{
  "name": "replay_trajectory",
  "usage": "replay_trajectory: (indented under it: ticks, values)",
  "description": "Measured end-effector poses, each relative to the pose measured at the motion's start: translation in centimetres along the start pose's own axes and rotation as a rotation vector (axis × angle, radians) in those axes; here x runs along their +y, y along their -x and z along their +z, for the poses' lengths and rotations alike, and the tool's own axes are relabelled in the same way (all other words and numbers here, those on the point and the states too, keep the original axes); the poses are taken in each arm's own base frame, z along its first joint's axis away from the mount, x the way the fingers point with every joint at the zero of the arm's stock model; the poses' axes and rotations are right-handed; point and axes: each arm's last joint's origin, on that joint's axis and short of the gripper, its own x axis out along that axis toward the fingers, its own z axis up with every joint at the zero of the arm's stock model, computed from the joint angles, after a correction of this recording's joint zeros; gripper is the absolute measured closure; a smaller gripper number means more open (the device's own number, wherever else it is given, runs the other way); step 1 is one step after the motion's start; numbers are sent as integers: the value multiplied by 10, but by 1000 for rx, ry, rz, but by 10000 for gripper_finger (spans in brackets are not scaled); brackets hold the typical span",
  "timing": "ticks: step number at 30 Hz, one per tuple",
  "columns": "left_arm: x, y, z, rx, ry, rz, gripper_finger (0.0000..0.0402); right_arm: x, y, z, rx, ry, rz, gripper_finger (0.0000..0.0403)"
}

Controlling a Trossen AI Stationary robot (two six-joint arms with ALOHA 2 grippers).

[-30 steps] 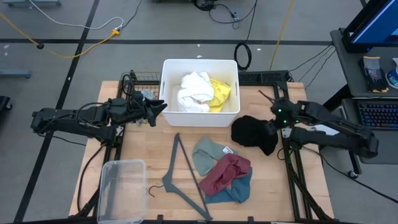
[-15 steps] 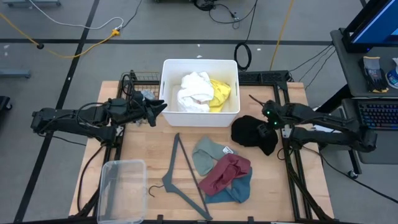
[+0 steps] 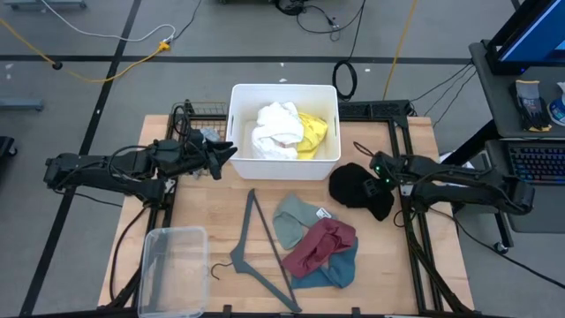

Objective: Pick & Place Cloths
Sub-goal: Put the black pants into the gold wire basket

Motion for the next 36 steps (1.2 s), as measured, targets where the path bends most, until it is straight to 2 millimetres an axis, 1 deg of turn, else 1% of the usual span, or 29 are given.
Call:
replay_trajectory:
  ticks: [3, 6, 12, 22, 30, 36]
  values:
    - [0, 0, 0, 0, 0, 0, 250, -3, -4, -3, 5, -27, -8, 253]
    - [0, 0, 0, 0, 0, 0, 250, -5, -8, -5, 13, -39, -17, 271]
    - [0, 0, 0, 0, 1, 0, 250, -4, -8, -4, -5, -39, 0, 307]
    - [0, 0, 0, -1, 1, 1, 250, -1, -9, -1, -44, -67, 40, 331]
    - [0, 0, 0, -1, 0, 1, 250, 2, -9, 2, -73, -65, 67, 395]
    - [0, 0, 0, -1, 5, 1, 250, 7, -5, 8, -155, -60, 152, 399]
